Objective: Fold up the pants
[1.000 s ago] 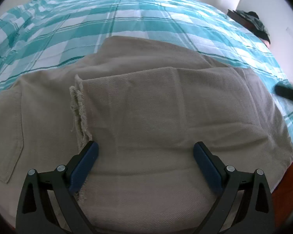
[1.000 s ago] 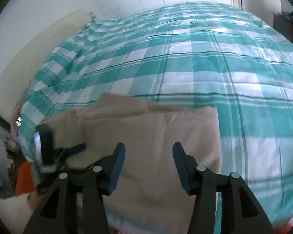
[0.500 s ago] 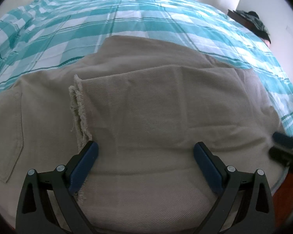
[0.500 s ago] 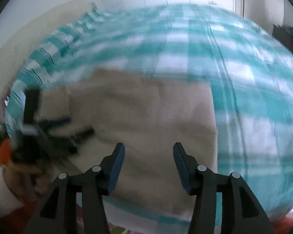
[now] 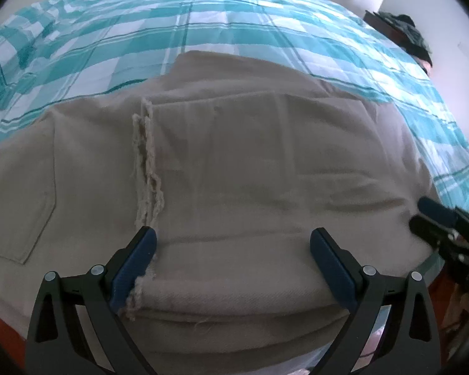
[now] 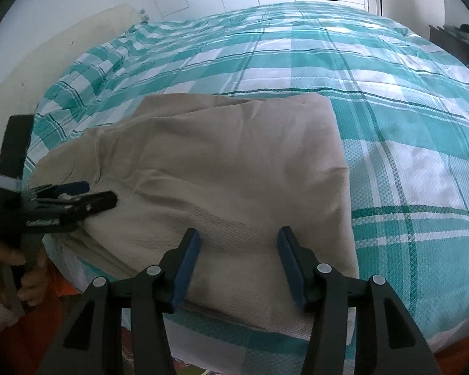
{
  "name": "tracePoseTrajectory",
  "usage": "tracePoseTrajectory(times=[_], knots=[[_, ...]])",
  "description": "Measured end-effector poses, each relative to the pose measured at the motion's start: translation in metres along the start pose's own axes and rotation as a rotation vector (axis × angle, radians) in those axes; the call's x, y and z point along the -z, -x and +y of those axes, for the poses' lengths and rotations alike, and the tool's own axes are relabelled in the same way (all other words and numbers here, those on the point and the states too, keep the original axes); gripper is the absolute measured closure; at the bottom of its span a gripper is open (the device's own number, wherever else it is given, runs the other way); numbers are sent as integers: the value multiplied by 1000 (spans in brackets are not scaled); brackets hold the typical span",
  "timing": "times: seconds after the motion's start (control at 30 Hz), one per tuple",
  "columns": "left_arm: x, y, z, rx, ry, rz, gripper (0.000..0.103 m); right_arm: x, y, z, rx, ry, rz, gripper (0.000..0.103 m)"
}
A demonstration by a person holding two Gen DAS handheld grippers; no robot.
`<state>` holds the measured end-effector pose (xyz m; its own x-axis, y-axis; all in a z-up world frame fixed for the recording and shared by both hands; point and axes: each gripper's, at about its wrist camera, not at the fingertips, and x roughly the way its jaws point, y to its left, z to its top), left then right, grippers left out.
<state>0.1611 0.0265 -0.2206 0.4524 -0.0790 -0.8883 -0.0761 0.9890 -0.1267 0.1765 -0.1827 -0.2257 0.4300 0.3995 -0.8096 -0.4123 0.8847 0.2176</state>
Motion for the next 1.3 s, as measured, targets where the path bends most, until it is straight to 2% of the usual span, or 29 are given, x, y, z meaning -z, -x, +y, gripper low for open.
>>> tracePoseTrajectory(times=[0.27, 0.63, 0.8, 0.87, 0.97, 1.07, 1.13, 1.23, 1.3], knots=[[3, -4, 1, 5, -9, -14, 3, 0, -1, 1, 8, 12, 2, 50], [5, 6, 0, 1, 5, 18, 3, -1, -1, 2, 9, 18, 0, 50], [5, 40, 12, 71, 38, -4, 4, -1, -1, 2, 5, 15, 0, 50], [1, 62, 31, 115, 86, -33, 4, -1, -1, 3, 3, 12, -1, 50], [-4, 98, 81, 163, 212, -94, 4, -1, 0, 3, 1, 10, 1, 50], [-1, 127, 151, 214, 393, -130, 4, -3, 2, 1, -17, -5, 0, 50], [12, 139, 202, 273, 551, -142, 4, -2, 3, -2, -37, -27, -7, 50], [39, 140, 258, 330, 746, -132, 4, -2, 2, -2, -41, -34, -10, 48], [52, 134, 272, 326, 797, -118, 7, -3, 2, 0, -37, -21, -10, 46]])
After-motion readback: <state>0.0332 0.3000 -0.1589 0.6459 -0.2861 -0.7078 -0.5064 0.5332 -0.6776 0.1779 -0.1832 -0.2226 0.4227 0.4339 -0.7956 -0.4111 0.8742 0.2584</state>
